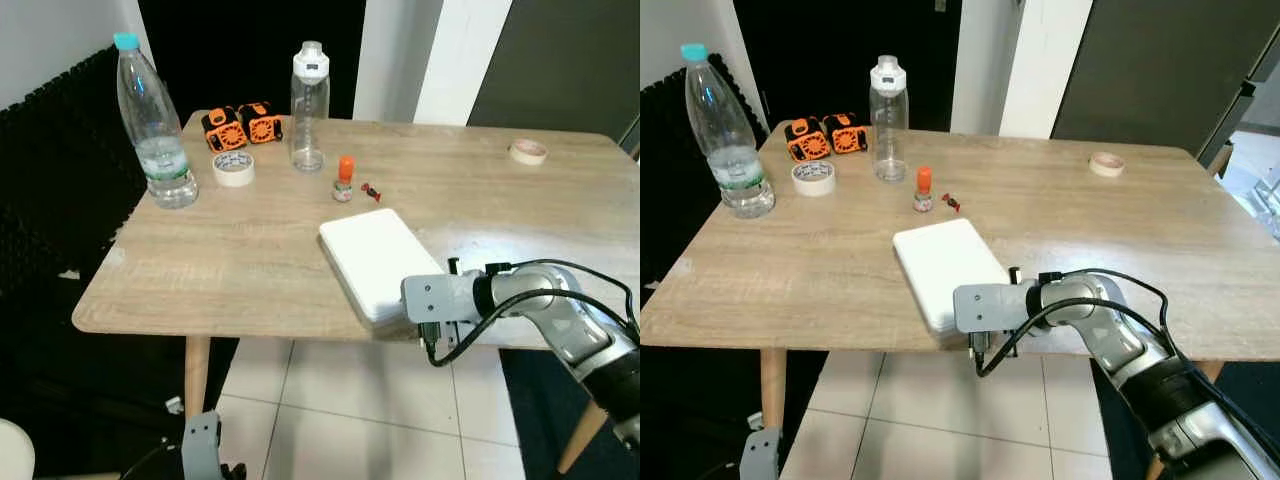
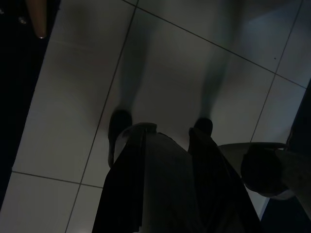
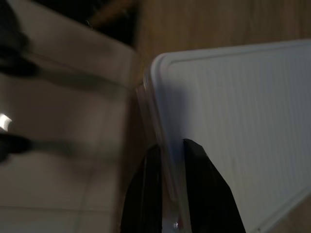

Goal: Restocking fridge

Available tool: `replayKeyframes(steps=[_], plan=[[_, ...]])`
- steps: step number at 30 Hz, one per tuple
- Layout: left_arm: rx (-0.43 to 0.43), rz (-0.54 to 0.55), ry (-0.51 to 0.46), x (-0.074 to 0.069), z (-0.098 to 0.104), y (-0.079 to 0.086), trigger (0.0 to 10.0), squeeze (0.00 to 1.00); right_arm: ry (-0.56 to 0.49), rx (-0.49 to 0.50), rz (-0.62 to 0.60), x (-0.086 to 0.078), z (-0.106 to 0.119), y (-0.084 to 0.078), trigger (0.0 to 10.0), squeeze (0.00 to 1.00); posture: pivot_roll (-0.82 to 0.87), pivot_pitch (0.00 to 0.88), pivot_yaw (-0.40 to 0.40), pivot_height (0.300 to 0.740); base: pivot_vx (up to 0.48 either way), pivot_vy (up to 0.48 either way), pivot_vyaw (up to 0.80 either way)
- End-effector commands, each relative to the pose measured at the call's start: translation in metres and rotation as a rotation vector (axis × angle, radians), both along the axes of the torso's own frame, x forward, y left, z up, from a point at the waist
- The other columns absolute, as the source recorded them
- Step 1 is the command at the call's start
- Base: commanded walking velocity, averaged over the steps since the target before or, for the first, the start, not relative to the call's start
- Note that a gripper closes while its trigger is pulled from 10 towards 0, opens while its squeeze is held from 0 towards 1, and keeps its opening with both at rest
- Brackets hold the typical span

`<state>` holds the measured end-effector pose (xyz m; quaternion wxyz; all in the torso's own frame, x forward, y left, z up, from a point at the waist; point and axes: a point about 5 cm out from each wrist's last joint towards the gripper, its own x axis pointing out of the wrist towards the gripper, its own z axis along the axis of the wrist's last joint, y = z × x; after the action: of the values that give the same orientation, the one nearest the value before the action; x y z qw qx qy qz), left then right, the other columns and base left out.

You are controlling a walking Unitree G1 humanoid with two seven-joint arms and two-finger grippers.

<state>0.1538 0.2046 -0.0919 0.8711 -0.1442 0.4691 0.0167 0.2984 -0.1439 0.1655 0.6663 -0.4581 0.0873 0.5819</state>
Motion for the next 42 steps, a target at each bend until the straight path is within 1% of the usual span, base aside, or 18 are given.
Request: replayKeyframes(steps=[1,2,10,13,16,23,25,36,39,42], plan=[[0.015,-0.006,0.021,-0.005,-0.002,0.004,10.0,0.0,0.071,0.012,0.035,-0.008,-0.002,0.003,0.0,0.0,0.02,0.0,-0.054,0.74,0.0,0.0,0.0],[0.014,-0.007,0.023,-0.006,-0.002,0.003,10.0,0.0,0.08,0.031,0.06,-0.013,0.005,0.006,0.0,0.0,0.02,0.0,-0.054,0.74,0.0,0.0,0.0],[0.015,-0.006,0.027,-0.007,-0.003,0.003,10.0,0.0,0.088,0.019,0.06,-0.016,0.011,0.006,0.0,0.0,0.01,0.0,-0.053,0.74,0.0,0.0,0.0],[0.015,-0.006,0.027,-0.007,-0.003,0.003,10.0,0.0,0.094,0.008,0.052,-0.016,0.011,0.004,0.0,0.0,0.01,0.0,-0.053,0.74,0.0,0.0,0.0],[0.014,-0.005,0.027,-0.007,-0.003,0.002,10.0,0.0,0.128,-0.029,0.013,-0.018,0.004,0.0,0.0,0.0,0.01,0.0,-0.055,0.74,0.0,0.0,0.0],[0.013,-0.008,0.029,-0.008,-0.003,0.0,10.0,0.0,0.157,-0.028,-0.001,-0.022,0.002,0.001,0.0,0.0,0.01,0.0,-0.053,0.74,0.0,0.0,0.0],[0.017,-0.011,0.032,-0.008,-0.004,0.0,10.0,0.0,0.145,-0.003,-0.014,-0.021,0.004,0.003,10.0,0.0,0.01,0.0,-0.053,0.74,0.0,0.0,0.0],[0.019,-0.016,0.034,-0.009,-0.004,0.0,10.0,0.0,0.131,0.018,-0.035,-0.019,0.009,0.004,10.0,0.0,0.01,0.0,-0.053,0.74,0.0,0.0,0.0],[0.019,-0.017,0.034,-0.009,-0.004,0.0,10.0,0.0,0.136,0.037,-0.041,-0.019,0.01,0.006,10.0,0.0,0.01,0.0,-0.053,0.74,0.0,0.0,0.0],[0.02,-0.019,0.036,-0.009,-0.004,0.0,10.0,0.0,0.167,0.062,-0.026,-0.024,0.011,0.012,10.0,0.0,0.01,0.0,-0.053,0.74,0.0,0.0,0.0]])
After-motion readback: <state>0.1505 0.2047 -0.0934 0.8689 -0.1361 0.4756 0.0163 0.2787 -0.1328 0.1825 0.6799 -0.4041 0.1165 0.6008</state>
